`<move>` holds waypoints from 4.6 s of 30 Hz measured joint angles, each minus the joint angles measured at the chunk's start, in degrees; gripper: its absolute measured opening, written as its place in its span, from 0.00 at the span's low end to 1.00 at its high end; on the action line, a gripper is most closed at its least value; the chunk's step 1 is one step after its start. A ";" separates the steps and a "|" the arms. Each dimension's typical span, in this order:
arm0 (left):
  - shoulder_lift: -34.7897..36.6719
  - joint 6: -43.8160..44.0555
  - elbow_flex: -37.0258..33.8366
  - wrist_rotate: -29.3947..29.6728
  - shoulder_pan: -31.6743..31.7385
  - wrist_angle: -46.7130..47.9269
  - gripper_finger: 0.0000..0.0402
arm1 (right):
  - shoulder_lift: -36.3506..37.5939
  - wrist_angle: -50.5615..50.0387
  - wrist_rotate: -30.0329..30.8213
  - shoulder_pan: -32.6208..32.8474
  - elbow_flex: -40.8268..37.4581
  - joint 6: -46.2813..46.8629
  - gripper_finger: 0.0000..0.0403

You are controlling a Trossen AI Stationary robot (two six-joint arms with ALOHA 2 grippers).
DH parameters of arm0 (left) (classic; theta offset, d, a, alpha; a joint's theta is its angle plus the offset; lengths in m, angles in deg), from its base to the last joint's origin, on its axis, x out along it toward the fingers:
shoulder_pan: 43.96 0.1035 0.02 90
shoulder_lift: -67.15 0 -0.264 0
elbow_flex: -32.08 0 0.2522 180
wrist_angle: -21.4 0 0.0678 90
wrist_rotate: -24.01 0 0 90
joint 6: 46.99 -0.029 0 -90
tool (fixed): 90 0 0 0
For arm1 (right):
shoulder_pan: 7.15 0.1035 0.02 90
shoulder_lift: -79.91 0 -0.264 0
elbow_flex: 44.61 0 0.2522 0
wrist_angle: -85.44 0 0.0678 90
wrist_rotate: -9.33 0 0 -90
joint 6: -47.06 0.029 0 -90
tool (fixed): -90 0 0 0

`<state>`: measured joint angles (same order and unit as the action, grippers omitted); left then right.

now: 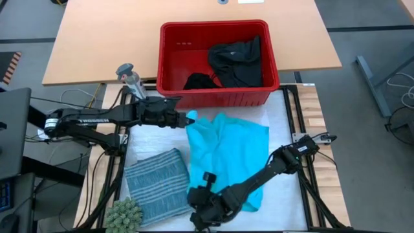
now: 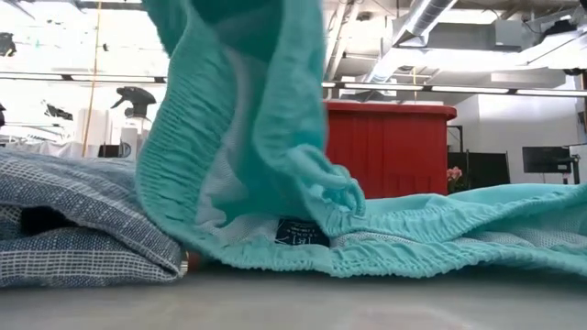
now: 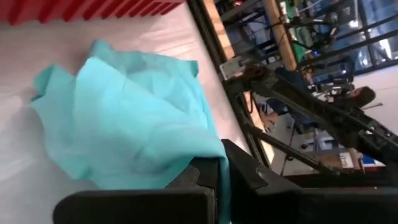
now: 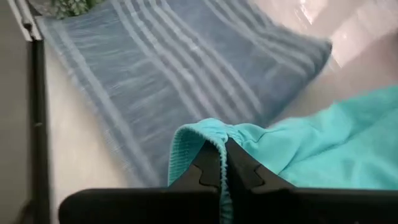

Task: Fold Laundry from Bin
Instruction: Fold the light blue shorts from the red organizer bin

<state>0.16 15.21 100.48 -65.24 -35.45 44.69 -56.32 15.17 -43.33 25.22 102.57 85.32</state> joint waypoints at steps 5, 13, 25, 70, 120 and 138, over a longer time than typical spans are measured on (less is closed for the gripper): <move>-3.07 0.60 0.00 0.90 -1.30 -2.10 0.00 | 1.61 -6.19 2.23 1.04 0.09 5.96 0.06; -11.38 4.02 -0.02 1.49 -3.33 -13.99 0.00 | 3.49 -15.18 6.46 4.62 0.03 17.55 0.06; -19.45 5.06 6.51 1.08 -3.29 -20.40 0.00 | 7.10 -31.72 13.99 11.89 0.11 42.64 0.06; -48.36 -11.96 33.23 -1.13 -2.93 -23.11 0.00 | 6.76 -33.50 1.47 23.74 -17.46 85.97 0.06; -70.47 -33.91 54.05 -9.18 -4.46 -15.30 0.30 | 6.56 -31.81 -22.58 30.49 -20.13 86.30 0.35; -70.27 -63.06 71.44 -6.52 -3.46 9.42 0.38 | 6.61 -28.25 -22.27 31.02 -20.13 85.88 0.55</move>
<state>-70.11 -47.85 171.92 -71.76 -38.92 54.10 -49.71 -13.09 -65.60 56.24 82.44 171.20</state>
